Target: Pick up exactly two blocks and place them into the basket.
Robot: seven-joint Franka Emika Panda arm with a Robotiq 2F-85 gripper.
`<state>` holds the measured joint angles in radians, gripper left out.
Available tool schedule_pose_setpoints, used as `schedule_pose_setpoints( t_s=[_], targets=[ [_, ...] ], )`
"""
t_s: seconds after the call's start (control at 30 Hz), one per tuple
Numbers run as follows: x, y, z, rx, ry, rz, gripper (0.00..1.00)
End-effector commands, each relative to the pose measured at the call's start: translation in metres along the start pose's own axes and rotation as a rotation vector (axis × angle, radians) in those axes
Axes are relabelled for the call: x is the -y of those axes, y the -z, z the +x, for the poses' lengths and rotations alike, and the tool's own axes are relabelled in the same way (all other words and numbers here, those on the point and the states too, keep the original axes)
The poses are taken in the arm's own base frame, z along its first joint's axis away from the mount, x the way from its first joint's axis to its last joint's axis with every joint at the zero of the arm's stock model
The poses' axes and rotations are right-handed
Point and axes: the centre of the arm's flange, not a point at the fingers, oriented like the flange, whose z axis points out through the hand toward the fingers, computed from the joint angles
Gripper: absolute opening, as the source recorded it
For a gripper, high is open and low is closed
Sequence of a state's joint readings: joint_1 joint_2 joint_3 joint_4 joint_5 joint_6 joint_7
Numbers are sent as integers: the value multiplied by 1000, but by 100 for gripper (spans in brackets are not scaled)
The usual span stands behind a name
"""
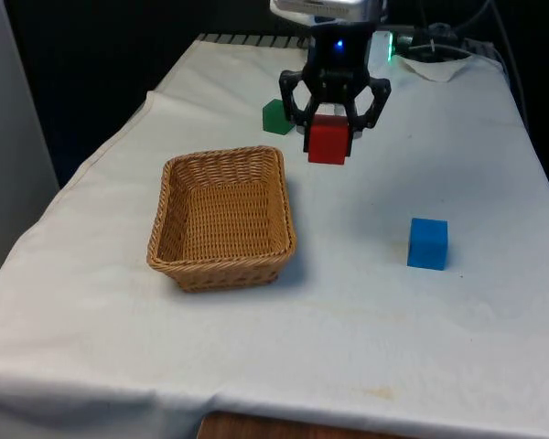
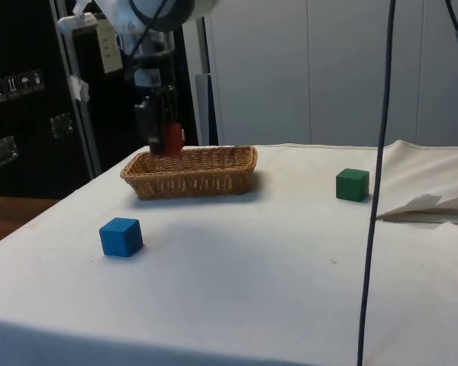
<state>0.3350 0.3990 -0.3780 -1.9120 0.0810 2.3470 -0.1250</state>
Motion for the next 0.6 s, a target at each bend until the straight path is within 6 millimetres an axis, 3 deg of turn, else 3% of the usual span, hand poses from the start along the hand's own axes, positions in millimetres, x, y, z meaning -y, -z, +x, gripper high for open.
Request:
schedule_pose_setpoints(
  t_s=[0.0, 0.07, 0.57],
  targets=[
    [-2, 0, 4, 5, 2, 12, 0],
    [-1, 0, 3, 0, 0, 1, 0],
    [-32, -10, 55, -21, 1, 3, 0]
  ],
)
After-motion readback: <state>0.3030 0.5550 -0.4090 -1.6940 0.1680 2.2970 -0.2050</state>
